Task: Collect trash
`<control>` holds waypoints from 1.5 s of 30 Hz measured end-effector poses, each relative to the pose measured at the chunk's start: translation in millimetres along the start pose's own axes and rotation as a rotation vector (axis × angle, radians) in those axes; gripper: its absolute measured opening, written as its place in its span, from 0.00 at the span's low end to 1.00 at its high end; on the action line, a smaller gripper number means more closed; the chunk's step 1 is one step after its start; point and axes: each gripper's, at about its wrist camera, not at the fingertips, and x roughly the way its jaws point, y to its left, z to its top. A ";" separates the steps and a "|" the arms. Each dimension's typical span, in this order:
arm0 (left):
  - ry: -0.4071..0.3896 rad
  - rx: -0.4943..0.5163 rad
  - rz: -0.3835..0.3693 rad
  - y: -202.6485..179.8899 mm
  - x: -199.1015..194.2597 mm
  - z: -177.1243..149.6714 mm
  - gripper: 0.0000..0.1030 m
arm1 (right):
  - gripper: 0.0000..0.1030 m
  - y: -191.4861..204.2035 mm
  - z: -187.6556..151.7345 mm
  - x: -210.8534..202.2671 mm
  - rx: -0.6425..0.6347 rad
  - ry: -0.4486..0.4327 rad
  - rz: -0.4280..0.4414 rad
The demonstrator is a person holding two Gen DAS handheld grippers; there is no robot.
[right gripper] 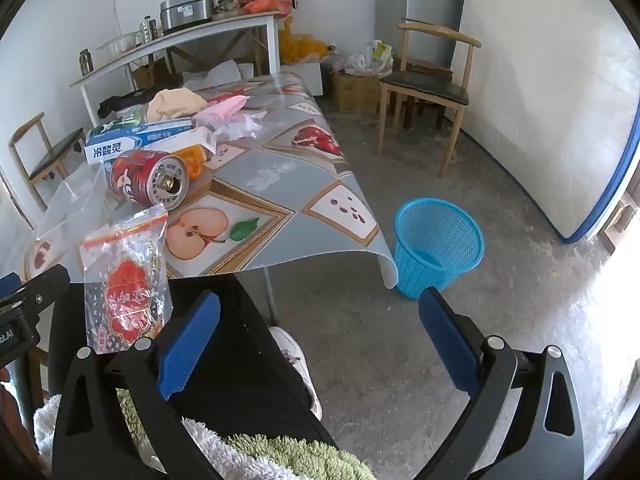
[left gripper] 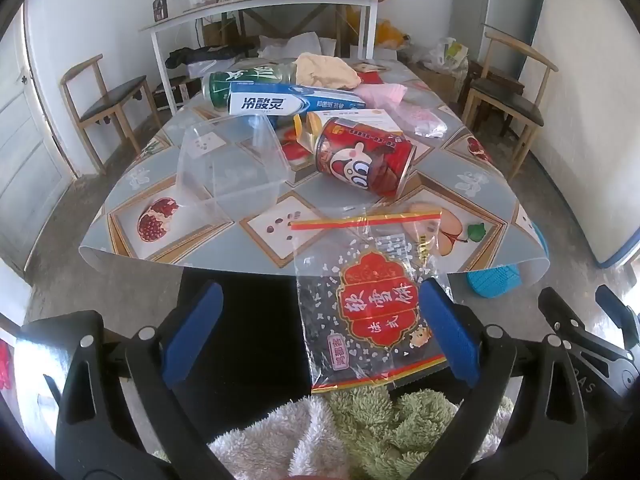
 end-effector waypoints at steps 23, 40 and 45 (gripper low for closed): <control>-0.001 -0.001 0.000 0.1 0.1 -0.1 0.92 | 0.94 0.5 1.1 -3.8 0.004 -0.015 -0.002; 0.002 -0.004 -0.004 0.5 0.4 0.0 0.92 | 0.94 0.9 0.5 -4.2 0.002 -0.016 -0.003; 0.002 -0.005 -0.005 0.7 0.5 0.1 0.92 | 0.94 1.4 0.3 -4.8 0.003 -0.016 -0.003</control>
